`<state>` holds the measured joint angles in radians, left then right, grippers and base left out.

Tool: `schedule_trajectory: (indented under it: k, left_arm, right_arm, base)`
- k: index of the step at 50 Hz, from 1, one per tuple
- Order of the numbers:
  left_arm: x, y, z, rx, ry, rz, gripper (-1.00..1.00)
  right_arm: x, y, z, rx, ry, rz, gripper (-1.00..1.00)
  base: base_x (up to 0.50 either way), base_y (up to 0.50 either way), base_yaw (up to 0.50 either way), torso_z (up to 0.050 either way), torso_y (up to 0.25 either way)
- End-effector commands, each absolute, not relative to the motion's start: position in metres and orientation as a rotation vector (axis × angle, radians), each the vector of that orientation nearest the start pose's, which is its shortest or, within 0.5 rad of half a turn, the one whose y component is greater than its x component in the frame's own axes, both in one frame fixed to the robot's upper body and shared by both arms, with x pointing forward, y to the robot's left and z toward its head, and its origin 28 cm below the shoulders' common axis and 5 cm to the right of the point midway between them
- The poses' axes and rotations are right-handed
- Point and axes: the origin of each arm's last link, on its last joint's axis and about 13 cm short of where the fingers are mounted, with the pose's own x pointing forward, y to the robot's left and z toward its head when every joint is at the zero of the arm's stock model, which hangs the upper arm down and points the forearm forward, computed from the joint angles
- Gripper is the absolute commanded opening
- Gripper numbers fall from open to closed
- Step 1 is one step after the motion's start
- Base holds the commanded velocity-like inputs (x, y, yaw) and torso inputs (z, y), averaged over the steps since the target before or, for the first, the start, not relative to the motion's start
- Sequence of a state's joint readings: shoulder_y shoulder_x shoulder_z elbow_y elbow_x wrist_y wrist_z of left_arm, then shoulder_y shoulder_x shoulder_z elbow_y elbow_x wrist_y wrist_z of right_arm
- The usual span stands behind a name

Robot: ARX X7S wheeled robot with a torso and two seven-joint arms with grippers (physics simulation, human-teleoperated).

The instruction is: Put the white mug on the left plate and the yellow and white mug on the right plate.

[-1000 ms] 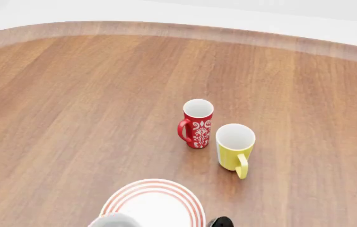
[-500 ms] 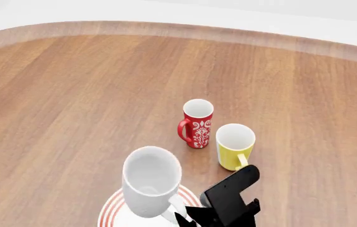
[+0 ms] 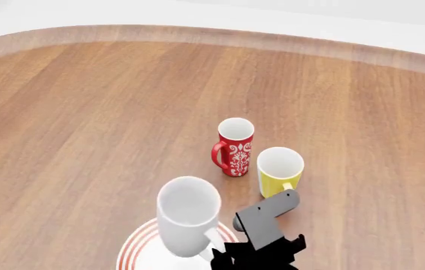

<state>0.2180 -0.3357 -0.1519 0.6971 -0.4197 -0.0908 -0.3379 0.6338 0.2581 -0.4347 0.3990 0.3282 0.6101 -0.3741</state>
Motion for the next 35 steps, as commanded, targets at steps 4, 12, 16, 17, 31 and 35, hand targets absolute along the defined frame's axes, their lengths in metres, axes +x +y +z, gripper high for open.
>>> schedule_trajectory:
  k: [4, 12, 16, 17, 31, 35]
  left_arm:
    - [0.154, 0.264, 0.129, -0.104, -0.389, 0.219, 1.0]
    - [0.152, 0.264, 0.131, -0.108, -0.393, 0.218, 1.0]
    - [0.152, 0.264, 0.131, -0.107, -0.394, 0.218, 1.0]
    - [0.152, 0.263, 0.131, -0.108, -0.395, 0.218, 1.0]
    - [0.151, 0.263, 0.132, -0.109, -0.398, 0.217, 1.0]
    - [0.151, 0.264, 0.132, -0.11, -0.398, 0.218, 1.0]
  right_arm:
    - [0.328, -0.104, 0.044, -0.117, 0.559, 0.615, -1.0]
    - [0.33, -0.101, 0.038, -0.122, 0.58, 0.626, -1.0]
    - [0.332, -0.101, 0.035, -0.117, 0.587, 0.622, -1.0]
    - [0.332, -0.1, 0.035, -0.118, 0.591, 0.62, -1.0]
    - [0.334, -0.098, 0.033, -0.114, 0.599, 0.622, -1.0]
    - [0.334, -0.097, 0.032, -0.119, 0.608, 0.623, -1.0]
  base:
    - [0.0, 0.0, 0.0, 0.0, 0.0]
    - [0.0, 0.0, 0.0, 0.0, 0.001]
    - [0.0, 0.0, 0.0, 0.0, 0.0]
    - [0.0, 0.0, 0.0, 0.0, 0.0]
    - [0.0, 0.0, 0.0, 0.0, 0.0]
    - [0.0, 0.0, 0.0, 0.0, 0.0]
